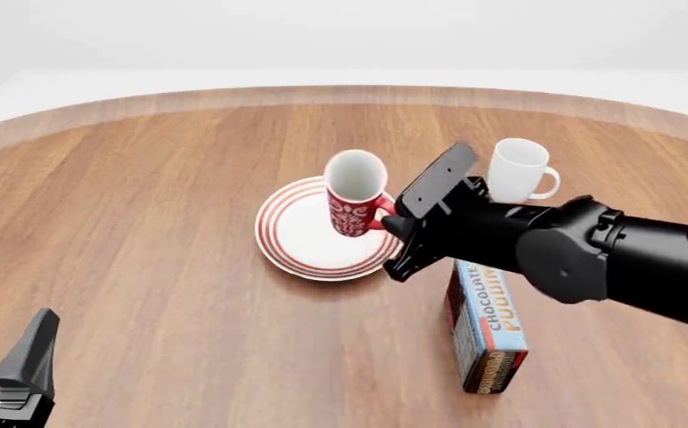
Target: Pick up the red mug and put it on the plate
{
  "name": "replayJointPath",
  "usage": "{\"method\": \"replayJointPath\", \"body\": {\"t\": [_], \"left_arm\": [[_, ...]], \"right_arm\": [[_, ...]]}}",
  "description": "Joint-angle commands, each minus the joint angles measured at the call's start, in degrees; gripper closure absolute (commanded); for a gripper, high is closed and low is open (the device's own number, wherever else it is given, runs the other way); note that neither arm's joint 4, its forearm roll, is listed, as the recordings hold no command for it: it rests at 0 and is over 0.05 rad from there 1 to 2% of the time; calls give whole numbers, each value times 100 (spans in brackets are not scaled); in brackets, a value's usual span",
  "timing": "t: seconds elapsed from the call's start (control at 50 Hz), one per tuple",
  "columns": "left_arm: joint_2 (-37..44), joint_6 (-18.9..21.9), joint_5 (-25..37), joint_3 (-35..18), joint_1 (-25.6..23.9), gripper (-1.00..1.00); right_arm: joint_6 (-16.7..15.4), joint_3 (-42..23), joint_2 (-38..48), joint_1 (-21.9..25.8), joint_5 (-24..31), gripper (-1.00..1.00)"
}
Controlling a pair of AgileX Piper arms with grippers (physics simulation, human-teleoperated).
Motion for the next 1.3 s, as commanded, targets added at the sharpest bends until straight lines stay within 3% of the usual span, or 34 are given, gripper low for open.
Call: {"method": "replayJointPath", "body": {"t": [0.02, 0.66, 1.3], "left_arm": [[0, 0, 0, 0, 0, -100], [0, 0, 0, 0, 0, -100], [0, 0, 0, 0, 0, -100]], "right_arm": [[7, -358, 456, -108, -156, 100], [85, -926, 1604, -286, -593, 100], [221, -1743, 2472, -299, -607, 100]]}}
